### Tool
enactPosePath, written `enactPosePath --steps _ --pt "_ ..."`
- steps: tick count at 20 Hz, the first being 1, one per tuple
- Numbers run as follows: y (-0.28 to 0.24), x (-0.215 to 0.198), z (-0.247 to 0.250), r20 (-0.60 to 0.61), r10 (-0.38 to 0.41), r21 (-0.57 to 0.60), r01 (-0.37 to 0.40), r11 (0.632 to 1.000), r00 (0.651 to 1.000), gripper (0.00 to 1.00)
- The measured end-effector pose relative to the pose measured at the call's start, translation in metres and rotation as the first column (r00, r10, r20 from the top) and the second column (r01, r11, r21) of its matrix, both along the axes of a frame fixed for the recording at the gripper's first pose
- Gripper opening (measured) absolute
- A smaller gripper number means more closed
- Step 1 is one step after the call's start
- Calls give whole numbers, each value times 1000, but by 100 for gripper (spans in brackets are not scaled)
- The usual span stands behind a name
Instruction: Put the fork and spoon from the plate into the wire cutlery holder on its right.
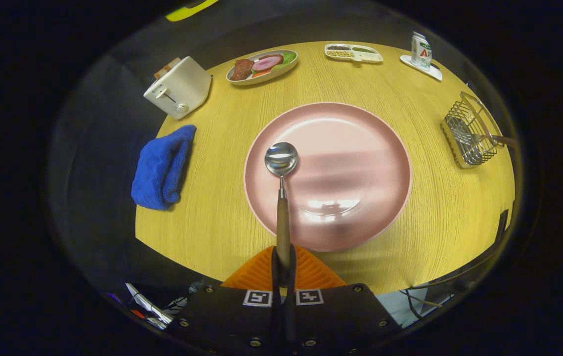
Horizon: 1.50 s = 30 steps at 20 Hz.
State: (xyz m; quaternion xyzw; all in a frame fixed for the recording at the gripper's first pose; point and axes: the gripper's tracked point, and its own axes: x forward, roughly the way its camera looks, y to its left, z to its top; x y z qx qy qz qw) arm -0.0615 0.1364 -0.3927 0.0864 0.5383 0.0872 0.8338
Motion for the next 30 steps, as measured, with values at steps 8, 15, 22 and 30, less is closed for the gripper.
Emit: enactPosePath --steps 8,15,22,30 --pt "-18 12 22 53 -62 30 61 998 997 3" --pt "-74 34 67 176 -166 40 162 986 970 3" --pt "-167 35 96 246 -340 51 339 940 908 3" --pt "-241 16 98 234 -490 64 490 869 840 3"
